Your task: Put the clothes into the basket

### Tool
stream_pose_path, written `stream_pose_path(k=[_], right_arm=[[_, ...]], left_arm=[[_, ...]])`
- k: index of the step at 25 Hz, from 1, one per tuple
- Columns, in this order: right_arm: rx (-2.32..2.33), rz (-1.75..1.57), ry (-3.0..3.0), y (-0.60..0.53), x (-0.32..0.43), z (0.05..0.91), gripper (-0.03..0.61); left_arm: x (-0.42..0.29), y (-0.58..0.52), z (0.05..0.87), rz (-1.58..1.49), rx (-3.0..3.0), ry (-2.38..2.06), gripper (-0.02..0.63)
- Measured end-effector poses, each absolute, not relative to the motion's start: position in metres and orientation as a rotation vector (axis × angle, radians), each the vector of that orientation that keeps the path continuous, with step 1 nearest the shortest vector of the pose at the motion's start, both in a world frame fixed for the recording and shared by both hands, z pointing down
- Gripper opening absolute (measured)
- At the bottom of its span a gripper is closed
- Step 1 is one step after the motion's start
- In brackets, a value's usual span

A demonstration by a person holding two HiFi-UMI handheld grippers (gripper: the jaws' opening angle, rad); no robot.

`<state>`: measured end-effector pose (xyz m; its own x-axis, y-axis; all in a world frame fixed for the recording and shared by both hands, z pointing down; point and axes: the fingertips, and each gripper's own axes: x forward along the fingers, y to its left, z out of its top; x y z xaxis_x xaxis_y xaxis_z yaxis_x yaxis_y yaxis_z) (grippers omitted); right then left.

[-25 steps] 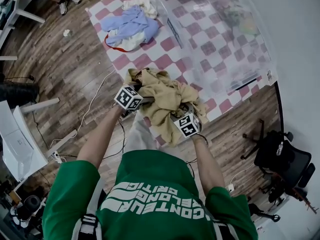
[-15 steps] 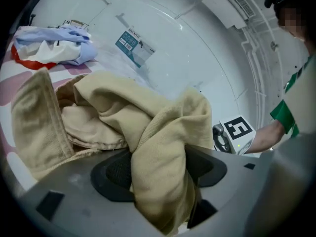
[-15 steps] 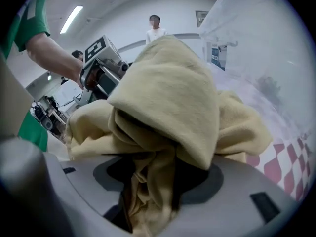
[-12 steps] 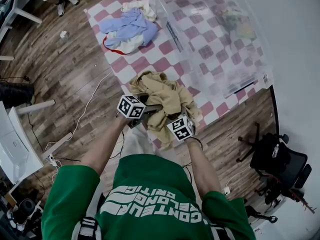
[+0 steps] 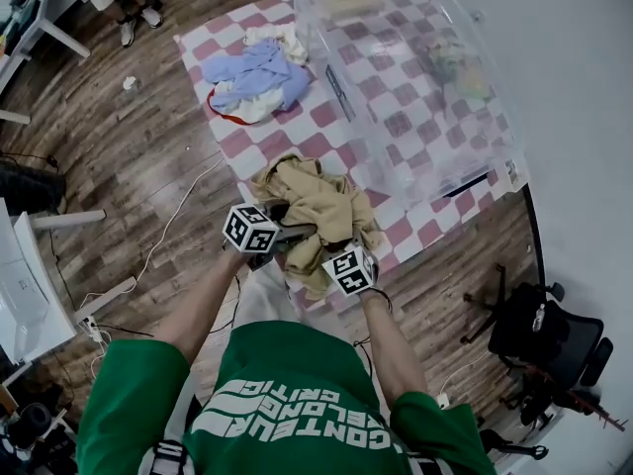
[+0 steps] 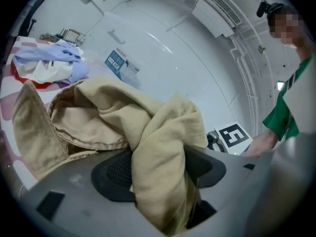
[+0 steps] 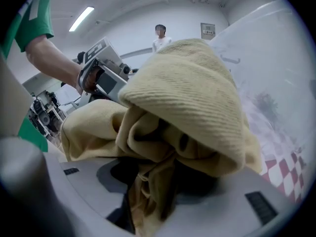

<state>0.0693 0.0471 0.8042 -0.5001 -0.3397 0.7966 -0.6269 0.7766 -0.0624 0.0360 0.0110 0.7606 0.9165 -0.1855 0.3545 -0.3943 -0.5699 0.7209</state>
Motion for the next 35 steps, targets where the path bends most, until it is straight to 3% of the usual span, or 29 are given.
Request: stream_pose_path(k=[35], right_arm=[[0.930, -0.324, -2.600, -0.003, 0.012, 0.481, 0.215]], left_arm=[[-0.011, 0.006, 0.417, 0.061, 2.877, -0.830, 0.291]])
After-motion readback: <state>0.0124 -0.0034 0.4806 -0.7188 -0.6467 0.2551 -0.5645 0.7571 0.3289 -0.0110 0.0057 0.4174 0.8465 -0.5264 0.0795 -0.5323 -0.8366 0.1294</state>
